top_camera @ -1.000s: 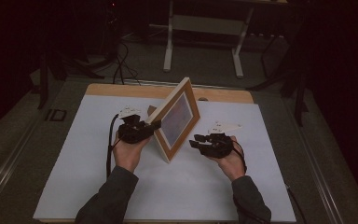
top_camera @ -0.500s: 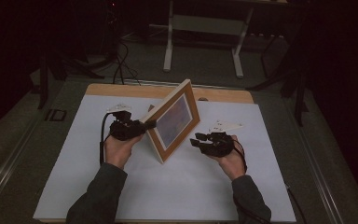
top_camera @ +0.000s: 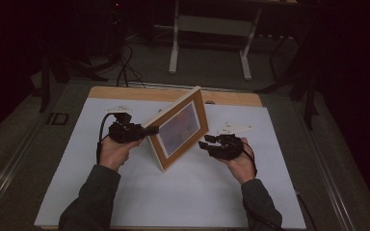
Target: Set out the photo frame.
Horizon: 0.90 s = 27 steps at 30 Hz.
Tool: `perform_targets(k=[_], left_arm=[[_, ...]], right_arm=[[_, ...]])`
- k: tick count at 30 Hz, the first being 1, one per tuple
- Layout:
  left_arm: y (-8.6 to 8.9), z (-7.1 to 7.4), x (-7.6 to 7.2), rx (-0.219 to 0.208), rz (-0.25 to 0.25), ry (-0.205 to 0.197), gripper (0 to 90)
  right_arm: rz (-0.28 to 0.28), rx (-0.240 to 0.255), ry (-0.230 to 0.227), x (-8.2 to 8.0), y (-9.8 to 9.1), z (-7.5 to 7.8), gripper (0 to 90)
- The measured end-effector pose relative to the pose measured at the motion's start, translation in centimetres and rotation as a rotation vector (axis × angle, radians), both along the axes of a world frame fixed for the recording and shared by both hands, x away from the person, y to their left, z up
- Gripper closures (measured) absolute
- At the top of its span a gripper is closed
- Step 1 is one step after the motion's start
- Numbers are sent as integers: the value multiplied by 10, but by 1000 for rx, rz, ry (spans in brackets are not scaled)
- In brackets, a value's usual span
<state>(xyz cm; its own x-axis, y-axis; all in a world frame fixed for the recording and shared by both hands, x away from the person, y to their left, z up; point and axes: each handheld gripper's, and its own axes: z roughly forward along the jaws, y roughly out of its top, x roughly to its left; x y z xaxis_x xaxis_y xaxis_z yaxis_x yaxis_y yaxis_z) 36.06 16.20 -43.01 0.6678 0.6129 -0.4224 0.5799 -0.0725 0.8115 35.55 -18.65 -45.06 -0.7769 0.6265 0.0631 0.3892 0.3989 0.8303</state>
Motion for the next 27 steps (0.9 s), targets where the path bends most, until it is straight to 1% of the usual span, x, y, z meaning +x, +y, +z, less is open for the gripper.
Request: perform_targets(k=[1, 3, 5, 8, 11, 13, 15, 16, 17, 18, 19, 20, 21, 23, 24, 26, 27], left_arm=[[0, 1, 0, 5, -18, -3, 711], [0, 1, 1, 3, -31, -4, 711], [1, 1, 2, 0, -39, -3, 711], [3, -1, 3, -19, -70, 10, 709], [4, -1, 4, -22, -88, 12, 707], [4, -1, 4, -23, -94, 13, 707], [5, -2, 4, -30, -116, 13, 706], [5, -2, 4, -30, -116, 13, 706], [5, -2, 4, -32, -133, 14, 705], [5, -2, 4, -32, -133, 14, 705], [5, -1, 4, -30, -152, 13, 705], [5, -1, 4, -30, -152, 13, 705], [6, -1, 5, -27, -170, 13, 705], [6, -1, 5, -29, -178, 15, 704], [6, -2, 6, -30, -198, 15, 704], [6, -2, 6, -30, -208, 15, 703], [6, -1, 6, -29, -229, 14, 703]], right_arm=[[-1, -9, 0, 0, 0, 0, 602], [-2, -24, -6, 1, 0, 1, 601], [-3, -28, -7, 2, 0, 2, 599], [-16, -18, -20, 4, -5, 7, 592], [-35, -2, -23, 4, -9, 9, 587], [-40, 0, -22, 4, -10, 9, 587], [-47, -4, -24, 5, -12, 10, 582], [-47, -4, -24, 5, -12, 10, 582], [-53, -1, -24, 6, -13, 10, 579], [-53, -1, -24, 6, -13, 10, 579], [-59, 1, -26, 7, -14, 12, 575], [-63, 2, -27, 7, -15, 12, 574], [-66, 1, -28, 8, -16, 13, 573], [-74, 2, -29, 9, -18, 15, 567], [-77, 3, -28, 10, -19, 15, 566], [-84, 0, -29, 12, -20, 16, 565], [-101, -2, -30, 15, -23, 19, 561]])
